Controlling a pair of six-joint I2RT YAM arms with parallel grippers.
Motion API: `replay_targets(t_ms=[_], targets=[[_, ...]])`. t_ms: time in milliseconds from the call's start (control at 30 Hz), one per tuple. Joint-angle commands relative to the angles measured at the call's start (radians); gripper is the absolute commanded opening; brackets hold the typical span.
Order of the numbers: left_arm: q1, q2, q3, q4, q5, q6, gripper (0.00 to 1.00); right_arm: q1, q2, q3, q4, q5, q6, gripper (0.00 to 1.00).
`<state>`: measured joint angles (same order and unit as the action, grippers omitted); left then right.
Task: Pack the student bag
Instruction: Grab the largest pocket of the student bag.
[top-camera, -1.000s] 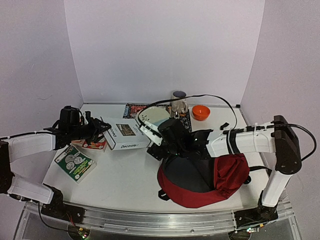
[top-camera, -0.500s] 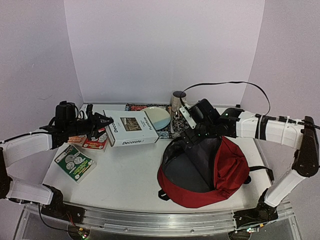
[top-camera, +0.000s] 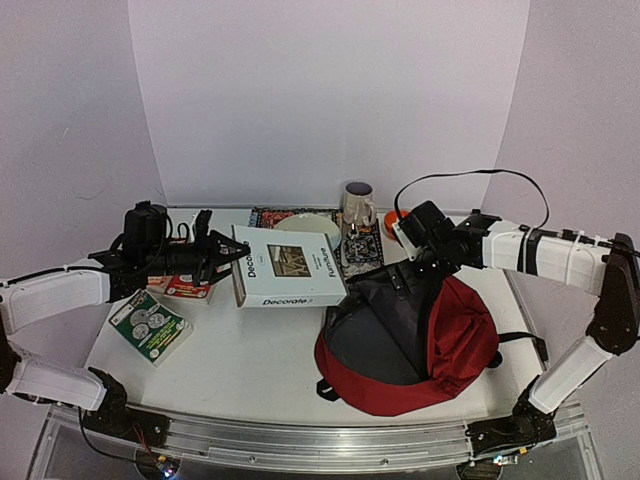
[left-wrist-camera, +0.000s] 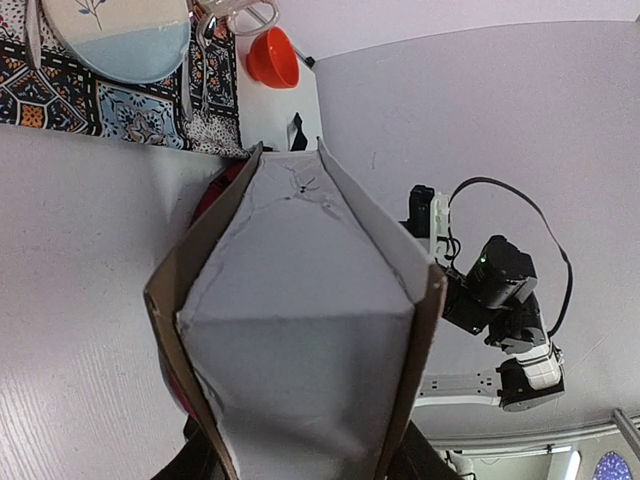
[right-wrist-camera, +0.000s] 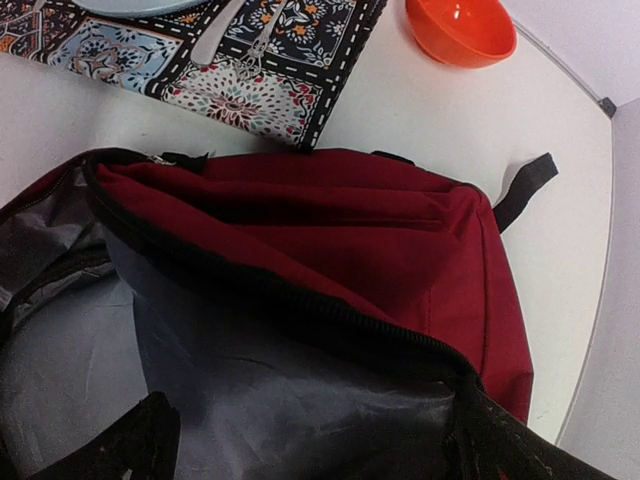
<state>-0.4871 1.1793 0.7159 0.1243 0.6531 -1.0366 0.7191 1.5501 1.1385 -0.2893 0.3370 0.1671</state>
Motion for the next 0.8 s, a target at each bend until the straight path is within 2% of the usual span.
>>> replay_targets(t_ms=[0,100,367,500,600,767], targets=[[-0.027,0.025,0.053,0.067,0.010,-0.018,0.31,0.031,0.015,0.049,-0.075,0.008,0.032,0.96],[-0.054,0.057,0.059,0.078,0.019,-0.020,0.31,0.032,0.047,0.053,-0.099,0.050,0.042,0.96],[-0.130,0.141,0.103,0.093,0.026,-0.015,0.30,0.033,0.136,0.052,-0.117,0.046,0.040,0.96],[-0.147,0.162,0.101,0.094,0.025,-0.017,0.29,0.032,0.171,0.062,-0.091,0.051,0.019,0.91],[-0.152,0.173,0.094,0.094,0.021,-0.017,0.28,0.031,0.210,0.087,-0.084,0.065,0.010,0.82],[-0.155,0.198,0.077,0.094,0.025,-0.002,0.28,0.031,0.256,0.137,-0.070,0.037,0.000,0.53]])
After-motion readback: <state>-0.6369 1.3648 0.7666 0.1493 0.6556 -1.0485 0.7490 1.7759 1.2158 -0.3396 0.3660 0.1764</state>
